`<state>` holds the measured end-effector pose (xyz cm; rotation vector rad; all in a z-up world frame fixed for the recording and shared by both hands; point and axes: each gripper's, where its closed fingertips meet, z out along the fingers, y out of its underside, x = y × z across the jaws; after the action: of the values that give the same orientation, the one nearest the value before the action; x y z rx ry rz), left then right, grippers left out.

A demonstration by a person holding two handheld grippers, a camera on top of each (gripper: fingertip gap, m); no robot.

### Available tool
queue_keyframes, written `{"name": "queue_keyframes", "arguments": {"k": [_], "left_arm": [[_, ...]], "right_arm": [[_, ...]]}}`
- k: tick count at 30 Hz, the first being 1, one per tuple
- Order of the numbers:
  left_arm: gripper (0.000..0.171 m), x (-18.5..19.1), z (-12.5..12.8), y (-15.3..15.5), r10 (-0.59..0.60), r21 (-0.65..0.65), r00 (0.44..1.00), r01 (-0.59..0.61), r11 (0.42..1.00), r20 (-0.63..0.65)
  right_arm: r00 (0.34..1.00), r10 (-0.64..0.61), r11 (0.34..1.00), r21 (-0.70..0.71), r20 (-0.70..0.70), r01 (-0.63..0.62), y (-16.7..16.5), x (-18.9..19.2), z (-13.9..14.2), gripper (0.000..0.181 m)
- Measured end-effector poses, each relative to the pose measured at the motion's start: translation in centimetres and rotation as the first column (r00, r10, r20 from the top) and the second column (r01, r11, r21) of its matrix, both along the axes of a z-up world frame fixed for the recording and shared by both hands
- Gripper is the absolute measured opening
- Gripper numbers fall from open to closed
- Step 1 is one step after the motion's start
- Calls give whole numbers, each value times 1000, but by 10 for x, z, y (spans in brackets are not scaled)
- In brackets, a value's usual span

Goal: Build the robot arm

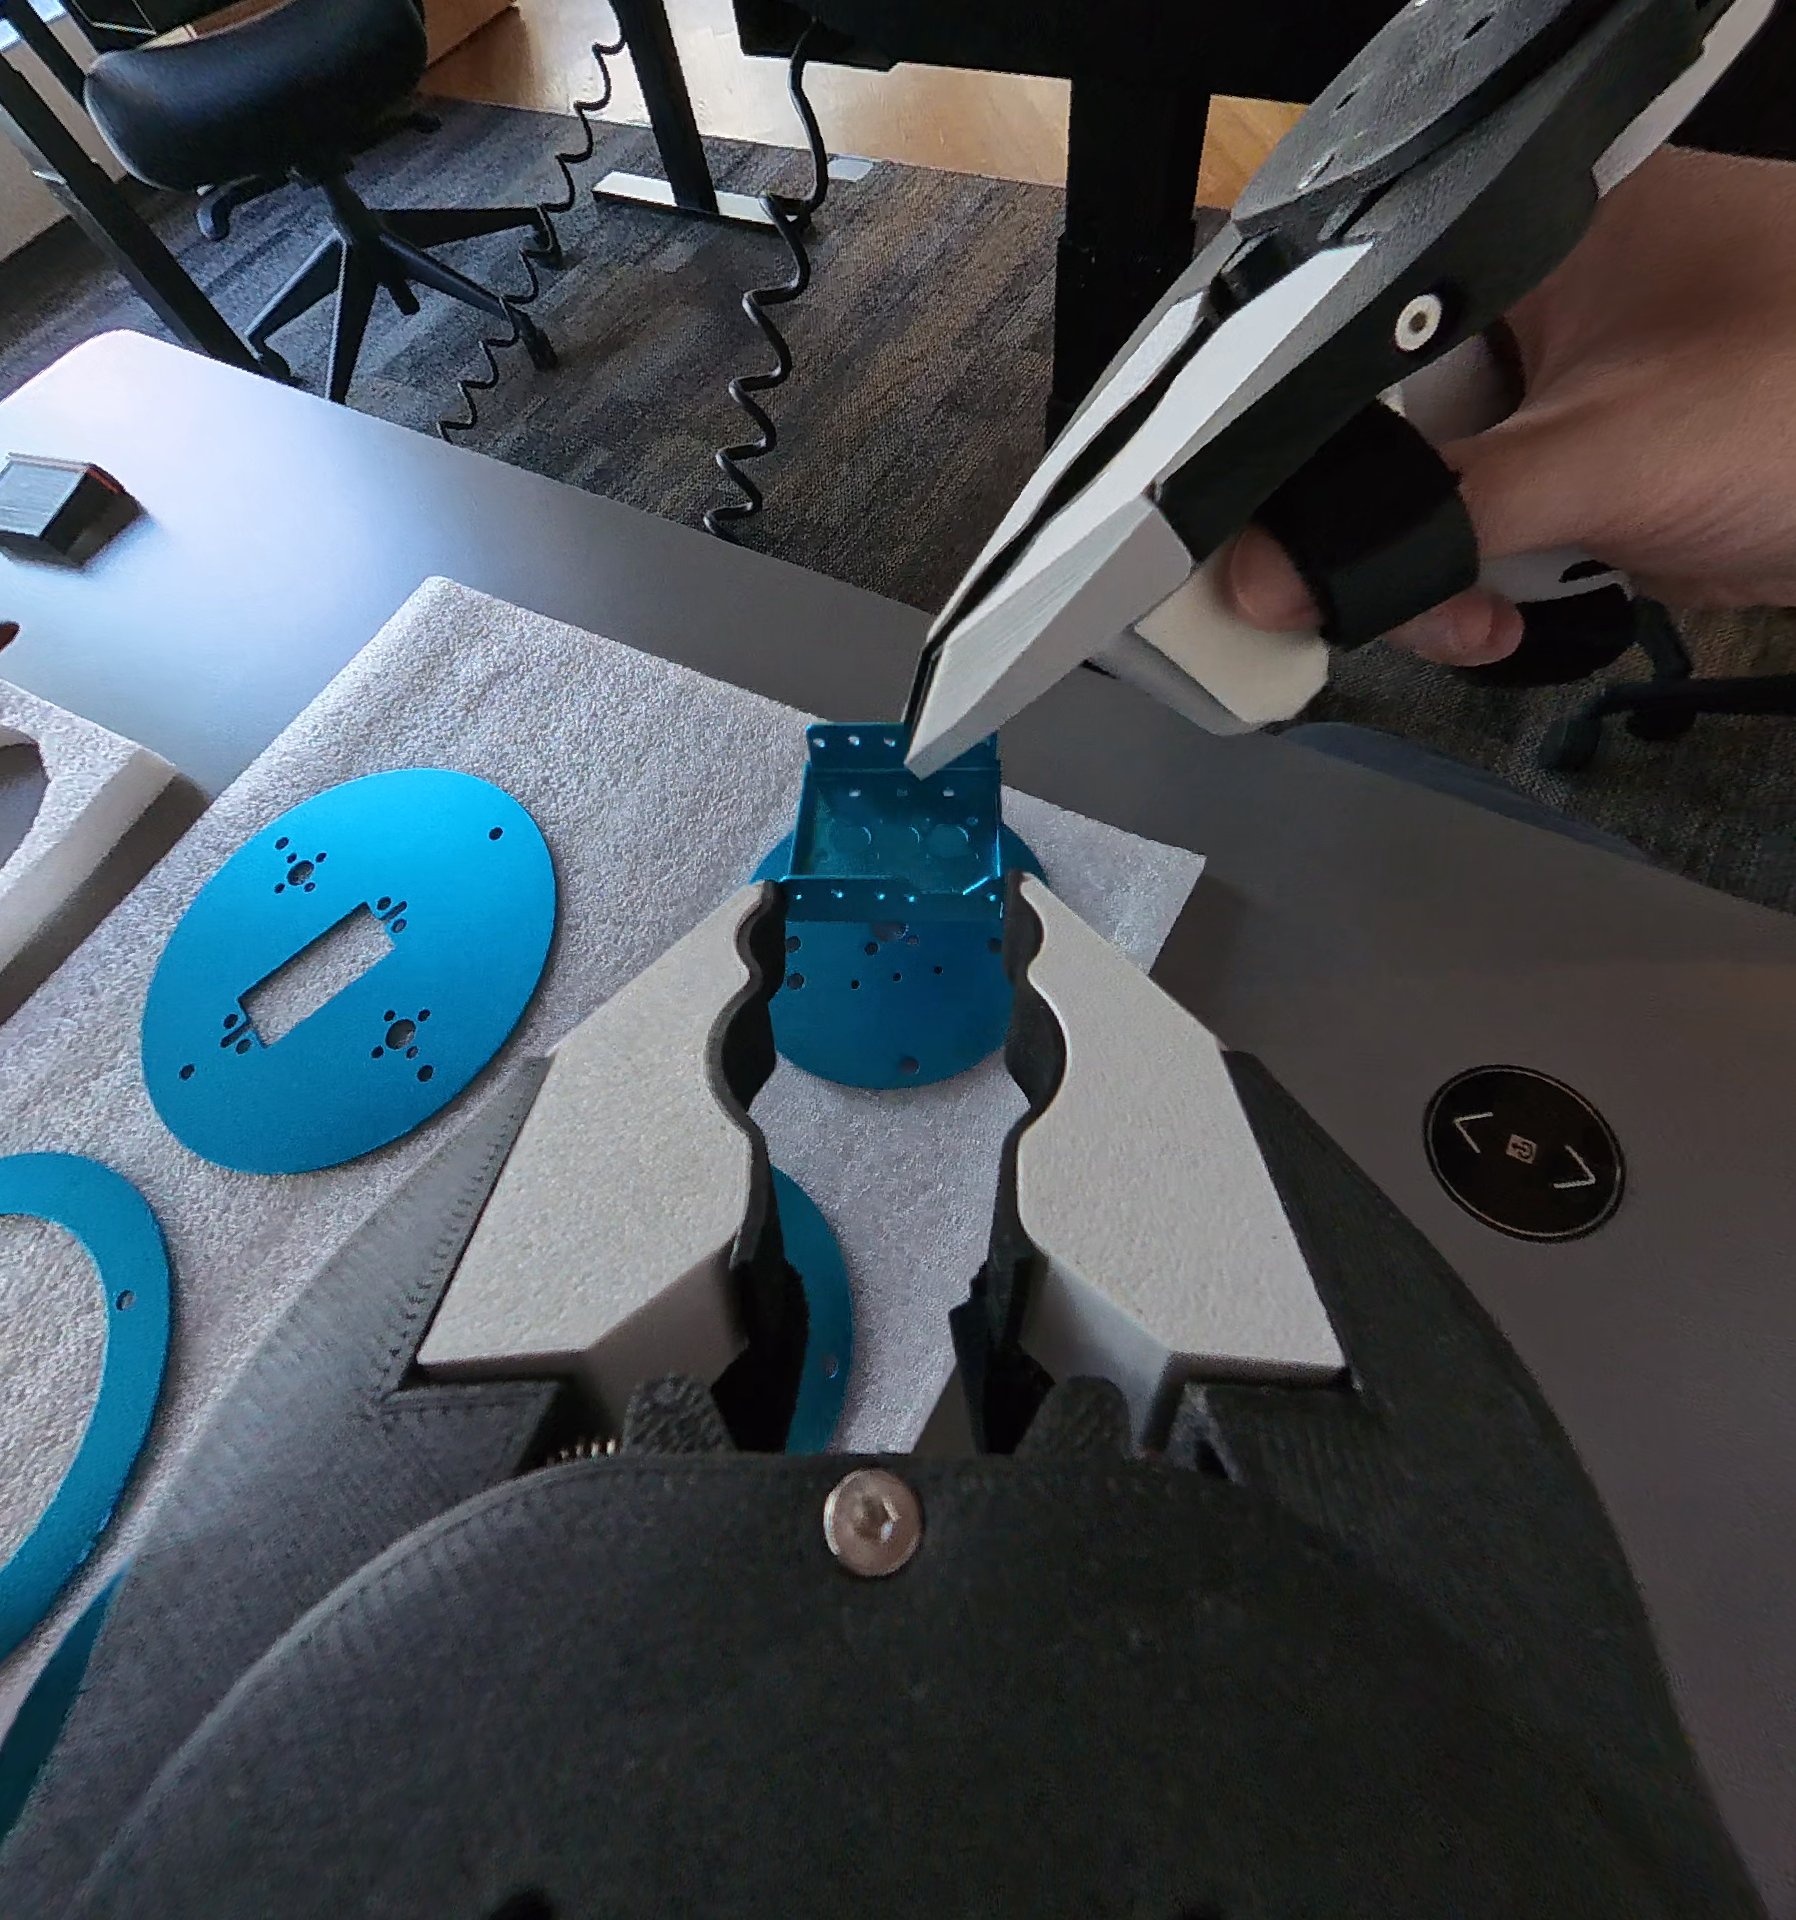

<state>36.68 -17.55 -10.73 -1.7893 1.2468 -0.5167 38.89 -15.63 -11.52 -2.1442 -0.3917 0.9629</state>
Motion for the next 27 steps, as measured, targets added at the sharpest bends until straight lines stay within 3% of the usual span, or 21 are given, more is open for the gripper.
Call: {"name": "queue_keyframes", "arguments": {"k": [4, 8, 14, 19, 27], "left_arm": [[41, 0, 4, 3, 3, 36, 1000, -3, 999, 7], [41, 1, 4, 3, 2, 18, 1000, -2, 1000, 31], [41, 0, -3, 1, -8, -75, 997, 14, 997, 72], [71, -9, -13, -4, -72, -185, 996, 82, 979, 56], [52, -30, -19, 3, -145, -254, 989, 143, 957, 12]], "right_arm": [[999, -28, 1000, -6, -18, 28, 2, 0, 4, 20], [998, -22, 1000, 20, 62, 21, 3, -2, 1, 4], [987, -31, 999, 17, 156, 29, 3, -2, -7, 1], [973, -64, 998, 39, 221, 57, 6, 6, -8, 0], [911, -138, 978, 200, 390, 63, 13, 15, -1, 0]]}}
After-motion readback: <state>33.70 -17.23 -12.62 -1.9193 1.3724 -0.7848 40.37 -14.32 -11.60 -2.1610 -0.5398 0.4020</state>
